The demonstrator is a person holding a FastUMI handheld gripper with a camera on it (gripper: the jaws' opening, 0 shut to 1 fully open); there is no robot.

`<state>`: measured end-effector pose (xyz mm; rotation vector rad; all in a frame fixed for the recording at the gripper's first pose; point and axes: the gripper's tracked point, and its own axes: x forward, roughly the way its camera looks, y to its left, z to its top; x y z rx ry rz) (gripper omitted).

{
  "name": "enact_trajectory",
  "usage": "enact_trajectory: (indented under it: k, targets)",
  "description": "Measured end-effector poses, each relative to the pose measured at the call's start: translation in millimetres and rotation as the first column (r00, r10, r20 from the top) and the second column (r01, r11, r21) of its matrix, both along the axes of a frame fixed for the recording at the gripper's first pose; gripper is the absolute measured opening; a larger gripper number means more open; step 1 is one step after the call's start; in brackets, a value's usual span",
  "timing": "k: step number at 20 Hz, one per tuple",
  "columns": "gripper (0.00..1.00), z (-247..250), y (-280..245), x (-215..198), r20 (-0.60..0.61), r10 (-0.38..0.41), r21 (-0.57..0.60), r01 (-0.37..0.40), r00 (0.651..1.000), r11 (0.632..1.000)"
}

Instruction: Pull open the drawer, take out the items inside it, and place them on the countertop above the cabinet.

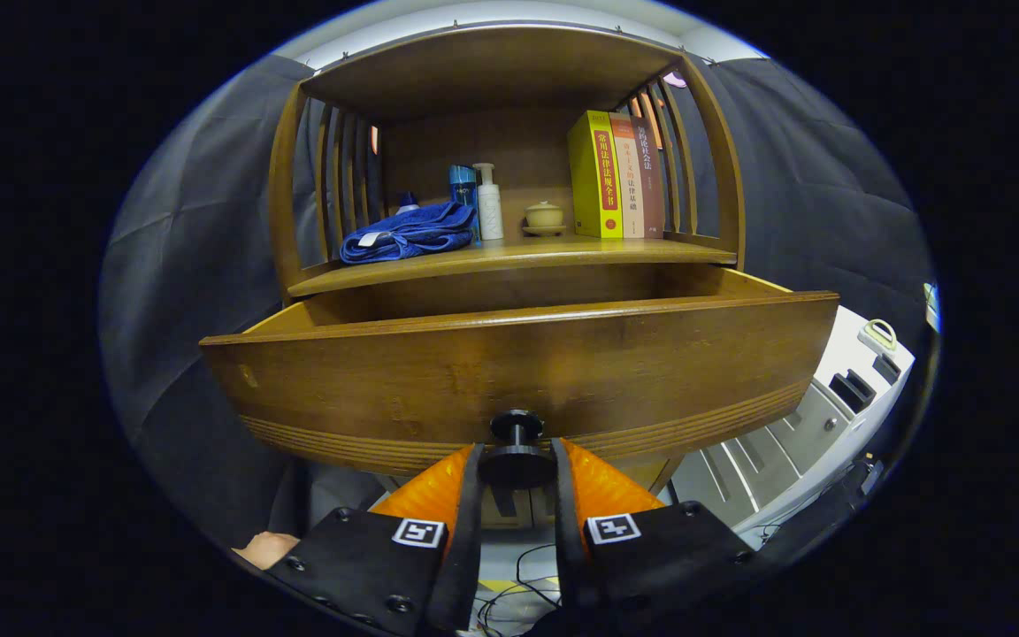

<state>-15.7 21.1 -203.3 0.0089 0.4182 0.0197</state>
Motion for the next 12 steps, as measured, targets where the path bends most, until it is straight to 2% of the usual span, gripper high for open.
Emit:
enact_trajectory:
  k: [12]
  targets:
    - [0.45, -9.4, -1.8, -40.0, -0.045, 0.006, 0.011, -0.005, 0.999, 1.0]
